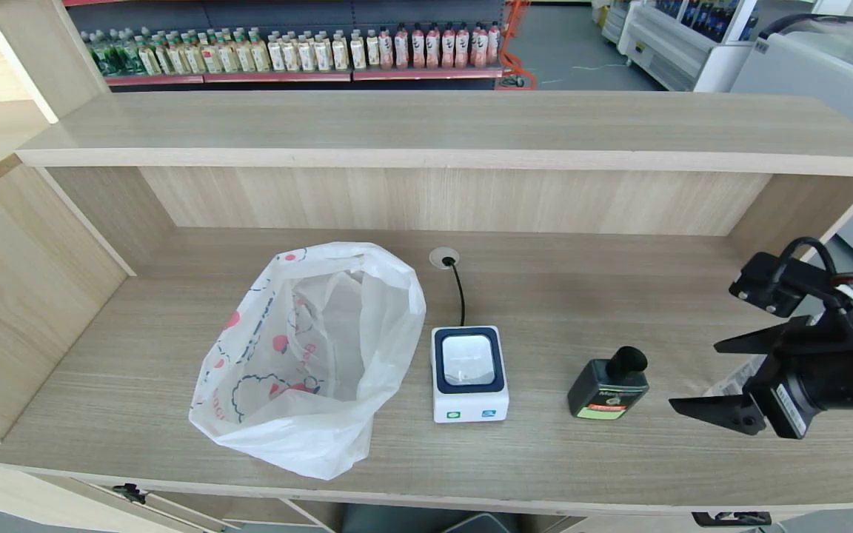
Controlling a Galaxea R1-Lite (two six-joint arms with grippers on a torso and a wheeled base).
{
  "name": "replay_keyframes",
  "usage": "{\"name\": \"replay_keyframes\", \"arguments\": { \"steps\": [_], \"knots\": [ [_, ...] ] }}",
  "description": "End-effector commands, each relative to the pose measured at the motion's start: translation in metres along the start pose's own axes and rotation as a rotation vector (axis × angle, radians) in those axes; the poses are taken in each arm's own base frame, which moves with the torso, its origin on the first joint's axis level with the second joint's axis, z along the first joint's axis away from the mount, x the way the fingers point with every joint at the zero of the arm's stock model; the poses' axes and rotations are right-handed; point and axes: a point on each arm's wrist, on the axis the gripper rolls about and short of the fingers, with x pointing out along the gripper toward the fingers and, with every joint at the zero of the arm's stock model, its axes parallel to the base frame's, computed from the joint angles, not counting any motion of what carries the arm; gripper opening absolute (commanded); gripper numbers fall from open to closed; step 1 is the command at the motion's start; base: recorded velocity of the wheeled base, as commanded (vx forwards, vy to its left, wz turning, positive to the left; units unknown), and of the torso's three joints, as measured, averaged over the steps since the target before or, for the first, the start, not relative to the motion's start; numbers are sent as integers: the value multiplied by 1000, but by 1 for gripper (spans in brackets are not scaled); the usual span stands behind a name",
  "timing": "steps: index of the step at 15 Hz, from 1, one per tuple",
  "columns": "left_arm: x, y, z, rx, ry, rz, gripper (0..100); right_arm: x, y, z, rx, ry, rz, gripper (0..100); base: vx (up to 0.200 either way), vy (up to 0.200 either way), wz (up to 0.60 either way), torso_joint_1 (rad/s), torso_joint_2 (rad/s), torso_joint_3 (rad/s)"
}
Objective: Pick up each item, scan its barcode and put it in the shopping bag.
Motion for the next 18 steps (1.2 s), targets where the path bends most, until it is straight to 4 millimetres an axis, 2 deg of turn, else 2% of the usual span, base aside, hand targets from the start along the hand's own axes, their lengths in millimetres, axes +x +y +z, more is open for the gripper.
{"name": "replay_keyframes", "arguments": {
  "steps": [1, 5, 11, 15, 18],
  "knots": [
    [0, 0, 0, 0, -1, -1, 100, 25, -6, -5, 4, 60, 28, 100, 0, 0, 0, 0, 0, 0],
    [0, 0, 0, 0, -1, -1, 100, 54, -12, -1, -7, 40, 49, 100, 0, 0, 0, 0, 0, 0],
    [0, 0, 0, 0, -1, 1, 100, 80, -5, 5, -41, 3, 134, 100, 0, 0, 0, 0, 0, 0],
    [0, 0, 0, 0, -1, -1, 100, 85, -6, 7, -42, -11, 151, 100, 0, 0, 0, 0, 0, 0],
    [0, 0, 0, 0, -1, 1, 100, 90, -6, 8, -30, -101, 291, 100, 0, 0, 0, 0, 0, 0]
  ]
}}
